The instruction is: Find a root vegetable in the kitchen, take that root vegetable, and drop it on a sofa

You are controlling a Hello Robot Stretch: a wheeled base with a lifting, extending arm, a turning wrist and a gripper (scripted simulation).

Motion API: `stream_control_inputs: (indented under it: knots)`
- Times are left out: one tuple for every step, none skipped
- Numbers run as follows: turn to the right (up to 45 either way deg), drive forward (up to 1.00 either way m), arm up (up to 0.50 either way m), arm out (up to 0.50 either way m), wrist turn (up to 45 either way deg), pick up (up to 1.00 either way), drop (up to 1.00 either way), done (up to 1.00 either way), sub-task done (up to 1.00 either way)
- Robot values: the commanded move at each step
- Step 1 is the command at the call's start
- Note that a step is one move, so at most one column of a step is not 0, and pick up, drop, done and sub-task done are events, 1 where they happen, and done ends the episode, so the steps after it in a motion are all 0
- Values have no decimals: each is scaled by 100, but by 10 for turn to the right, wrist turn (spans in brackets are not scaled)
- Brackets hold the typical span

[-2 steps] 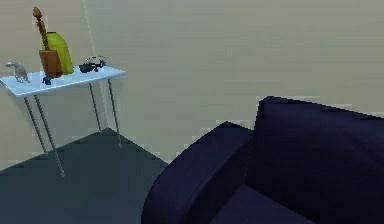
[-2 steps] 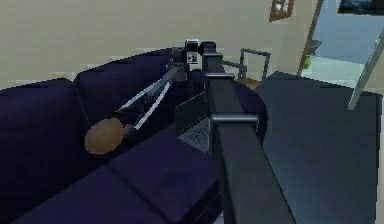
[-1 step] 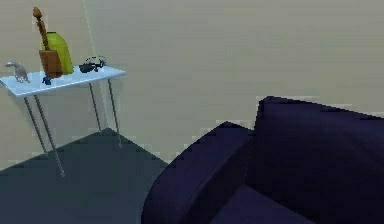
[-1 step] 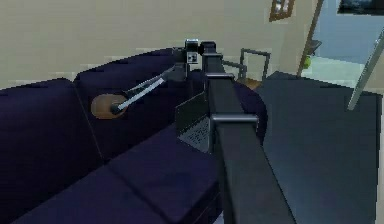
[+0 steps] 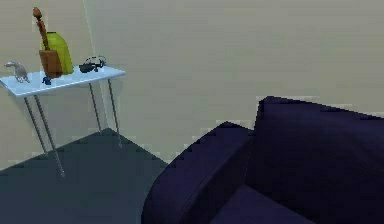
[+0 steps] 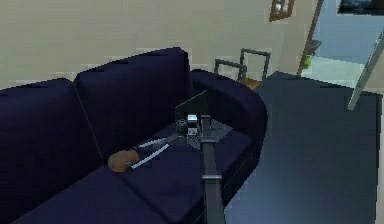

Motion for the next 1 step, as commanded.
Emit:
stream_control_inputs:
  knots:
    - [0,0,-32,0,0,0,0,0,0]
